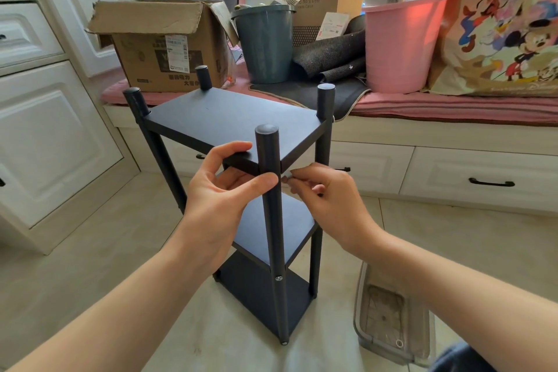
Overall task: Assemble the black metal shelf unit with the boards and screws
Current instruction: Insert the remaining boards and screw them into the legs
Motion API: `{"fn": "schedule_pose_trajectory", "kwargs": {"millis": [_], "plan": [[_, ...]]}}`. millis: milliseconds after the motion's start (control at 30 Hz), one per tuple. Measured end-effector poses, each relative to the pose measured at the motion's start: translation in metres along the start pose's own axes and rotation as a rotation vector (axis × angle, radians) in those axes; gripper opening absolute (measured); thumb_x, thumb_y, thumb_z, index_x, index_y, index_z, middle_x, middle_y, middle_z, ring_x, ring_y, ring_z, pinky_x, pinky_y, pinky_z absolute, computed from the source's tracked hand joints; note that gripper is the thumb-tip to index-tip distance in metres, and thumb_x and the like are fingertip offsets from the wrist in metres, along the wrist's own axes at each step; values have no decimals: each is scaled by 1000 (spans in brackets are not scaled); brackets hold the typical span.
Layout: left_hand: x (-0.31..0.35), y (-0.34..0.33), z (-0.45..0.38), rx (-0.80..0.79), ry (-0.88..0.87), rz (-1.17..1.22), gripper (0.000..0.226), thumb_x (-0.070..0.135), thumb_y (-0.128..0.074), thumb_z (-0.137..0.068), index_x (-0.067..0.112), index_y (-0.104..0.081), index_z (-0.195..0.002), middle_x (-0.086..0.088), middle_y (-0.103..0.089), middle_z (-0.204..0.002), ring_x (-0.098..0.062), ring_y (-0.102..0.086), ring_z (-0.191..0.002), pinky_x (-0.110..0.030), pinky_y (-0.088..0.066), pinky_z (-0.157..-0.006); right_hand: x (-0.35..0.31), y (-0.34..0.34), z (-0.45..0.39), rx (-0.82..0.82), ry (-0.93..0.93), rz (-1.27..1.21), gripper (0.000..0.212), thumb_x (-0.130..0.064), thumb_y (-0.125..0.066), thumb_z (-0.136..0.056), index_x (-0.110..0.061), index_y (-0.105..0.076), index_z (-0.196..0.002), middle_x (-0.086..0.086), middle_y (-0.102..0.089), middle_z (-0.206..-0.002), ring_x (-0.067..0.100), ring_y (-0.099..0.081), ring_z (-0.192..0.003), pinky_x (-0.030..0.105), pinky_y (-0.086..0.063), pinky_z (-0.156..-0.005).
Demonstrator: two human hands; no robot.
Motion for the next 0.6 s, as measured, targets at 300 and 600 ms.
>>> {"fn": "schedule_pose_trajectory", "kwargs": {"millis": [300, 600], "plan": [[-2, 2, 0, 30, -7, -44, 65, 38, -86, -56, 33, -63, -116, 0, -76, -105, -23, -72, -103, -40, -53, -99, -17, 18, 0, 36, 116, 137, 21, -9, -64, -91, -5, -74, -109, 3, -70, -94, 10, -63, -85, 15, -53, -81], [-3, -1, 1, 30, -1, -7, 67, 37, -86, -55, 33, -62, -117, -4, -74, -107, -24, -73, -102, -31, -56, -93, -14, 17, -3, 40, 62, 82, 21, -9, -64, -91, -5, -74, -109, -1, -68, -92, 8, -62, -82, 9, -50, -78]]}}
Point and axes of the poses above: each hand's wrist, its own z-axis away from the middle knuckle, its own y-axis out of the back of the hand, x = y × z, the point moved 9 cm from there along -z, towards the middle knuckle
